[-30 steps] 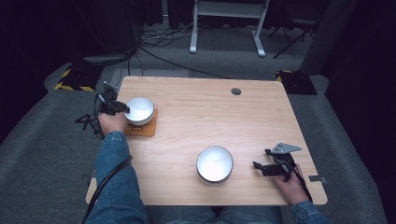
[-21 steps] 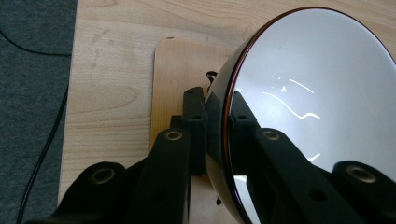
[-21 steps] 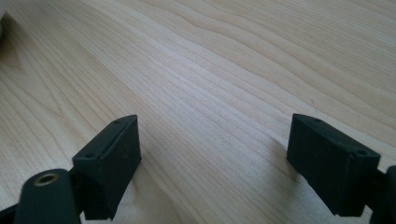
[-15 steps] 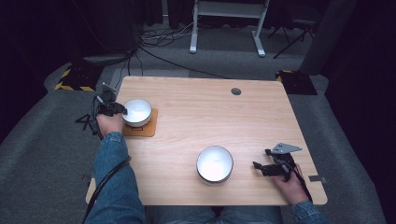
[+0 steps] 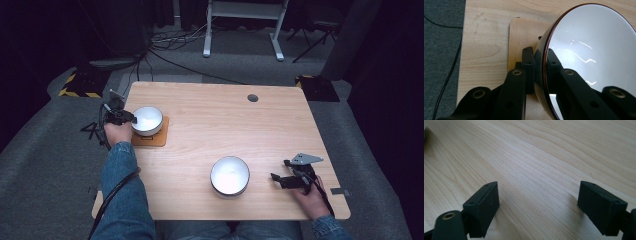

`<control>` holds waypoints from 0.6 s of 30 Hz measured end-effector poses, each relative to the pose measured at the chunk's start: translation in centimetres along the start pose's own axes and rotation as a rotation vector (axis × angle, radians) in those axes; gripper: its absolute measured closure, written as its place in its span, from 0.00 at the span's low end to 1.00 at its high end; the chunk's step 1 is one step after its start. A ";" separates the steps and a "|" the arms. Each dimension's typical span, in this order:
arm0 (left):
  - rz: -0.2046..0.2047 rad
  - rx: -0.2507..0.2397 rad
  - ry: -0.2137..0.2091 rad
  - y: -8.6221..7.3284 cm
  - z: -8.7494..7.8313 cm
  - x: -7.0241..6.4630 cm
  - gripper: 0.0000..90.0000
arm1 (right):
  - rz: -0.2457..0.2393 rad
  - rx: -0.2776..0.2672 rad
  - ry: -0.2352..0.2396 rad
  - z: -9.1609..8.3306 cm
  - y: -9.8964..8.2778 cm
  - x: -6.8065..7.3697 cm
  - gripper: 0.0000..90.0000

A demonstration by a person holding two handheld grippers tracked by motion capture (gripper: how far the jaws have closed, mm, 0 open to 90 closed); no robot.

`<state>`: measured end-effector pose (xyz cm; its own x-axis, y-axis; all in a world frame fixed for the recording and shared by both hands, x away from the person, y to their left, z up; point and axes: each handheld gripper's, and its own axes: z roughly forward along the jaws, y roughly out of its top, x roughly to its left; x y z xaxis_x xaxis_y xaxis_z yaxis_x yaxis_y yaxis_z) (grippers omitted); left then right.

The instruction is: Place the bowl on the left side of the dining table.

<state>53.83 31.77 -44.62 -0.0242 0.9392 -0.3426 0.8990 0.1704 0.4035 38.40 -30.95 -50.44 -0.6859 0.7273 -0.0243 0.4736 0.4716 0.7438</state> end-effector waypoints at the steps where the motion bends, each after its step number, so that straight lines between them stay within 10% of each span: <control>1: 0.003 0.000 -0.003 0.0 0.0 0.0 0.91 | 0.000 0.000 0.000 0.0 0.0 0.0 0.20; 11: 0.017 -0.060 -0.007 0.3 -0.8 -0.4 0.75 | 0.000 0.000 -0.001 0.0 0.0 0.0 0.20; 18: 0.129 -0.121 0.027 1.3 -3.2 -2.8 0.61 | 0.001 0.000 -0.001 0.0 0.0 0.0 0.20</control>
<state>53.69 30.31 -40.39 0.0744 0.9630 -0.2592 0.8361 0.0814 0.5425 38.39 -30.95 -50.44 -0.6852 0.7280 -0.0243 0.4744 0.4713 0.7436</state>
